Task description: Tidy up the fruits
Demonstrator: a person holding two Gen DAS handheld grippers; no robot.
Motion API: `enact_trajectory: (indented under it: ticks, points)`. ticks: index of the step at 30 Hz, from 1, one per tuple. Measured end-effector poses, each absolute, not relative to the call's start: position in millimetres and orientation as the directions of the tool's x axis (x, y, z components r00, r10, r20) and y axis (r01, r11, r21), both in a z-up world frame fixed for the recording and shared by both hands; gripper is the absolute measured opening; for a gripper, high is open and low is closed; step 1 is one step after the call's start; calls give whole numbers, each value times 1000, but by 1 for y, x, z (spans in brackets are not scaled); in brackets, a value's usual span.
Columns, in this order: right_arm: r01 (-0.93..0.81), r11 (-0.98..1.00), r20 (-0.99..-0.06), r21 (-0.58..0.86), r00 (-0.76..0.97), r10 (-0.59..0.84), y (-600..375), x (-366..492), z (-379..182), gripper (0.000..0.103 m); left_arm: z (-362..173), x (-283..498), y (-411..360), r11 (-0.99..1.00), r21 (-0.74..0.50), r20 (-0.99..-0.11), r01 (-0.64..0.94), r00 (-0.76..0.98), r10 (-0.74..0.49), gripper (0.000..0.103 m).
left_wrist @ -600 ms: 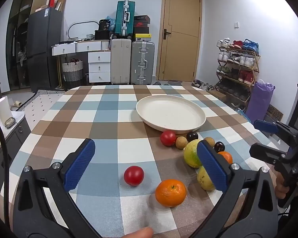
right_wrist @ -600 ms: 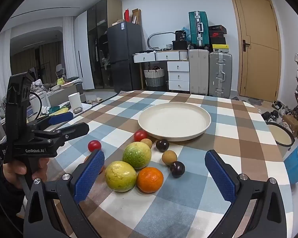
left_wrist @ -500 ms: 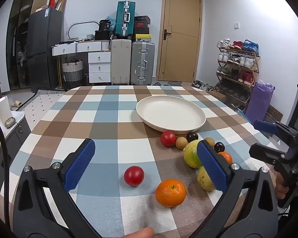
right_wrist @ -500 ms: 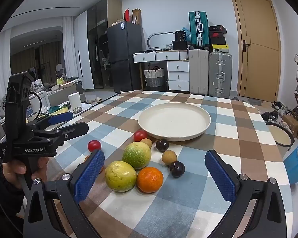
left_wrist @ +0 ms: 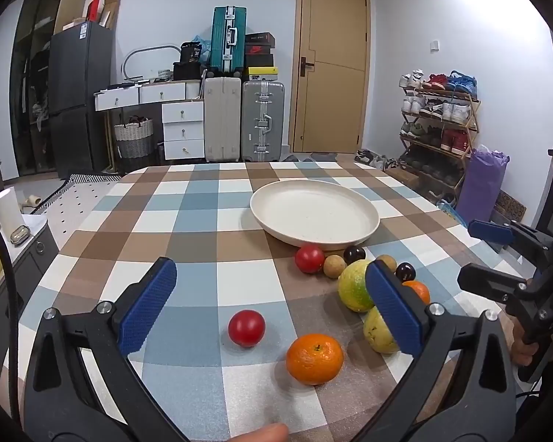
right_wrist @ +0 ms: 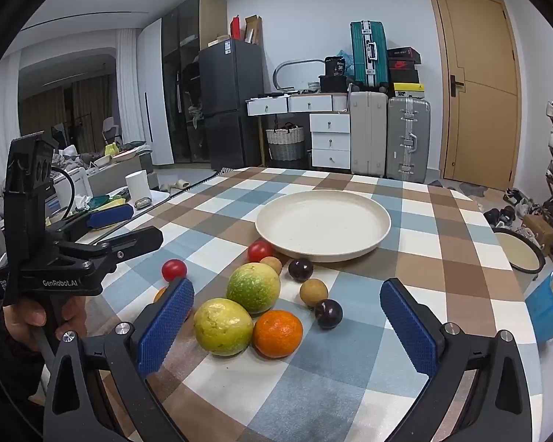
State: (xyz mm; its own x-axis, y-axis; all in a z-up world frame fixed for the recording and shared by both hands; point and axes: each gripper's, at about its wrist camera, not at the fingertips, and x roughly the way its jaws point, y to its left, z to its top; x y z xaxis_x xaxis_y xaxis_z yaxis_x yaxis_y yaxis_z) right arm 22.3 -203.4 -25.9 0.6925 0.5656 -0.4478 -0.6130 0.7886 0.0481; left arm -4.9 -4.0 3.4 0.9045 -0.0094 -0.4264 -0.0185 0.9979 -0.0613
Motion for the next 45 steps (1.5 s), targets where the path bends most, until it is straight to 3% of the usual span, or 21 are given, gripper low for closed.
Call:
enact_trajectory:
  ticks: [45]
  points:
    - [-602, 798, -456, 39, 699, 550, -208, 21, -24, 103, 1, -4, -2, 998, -62, -435, -21, 900, -8, 102]
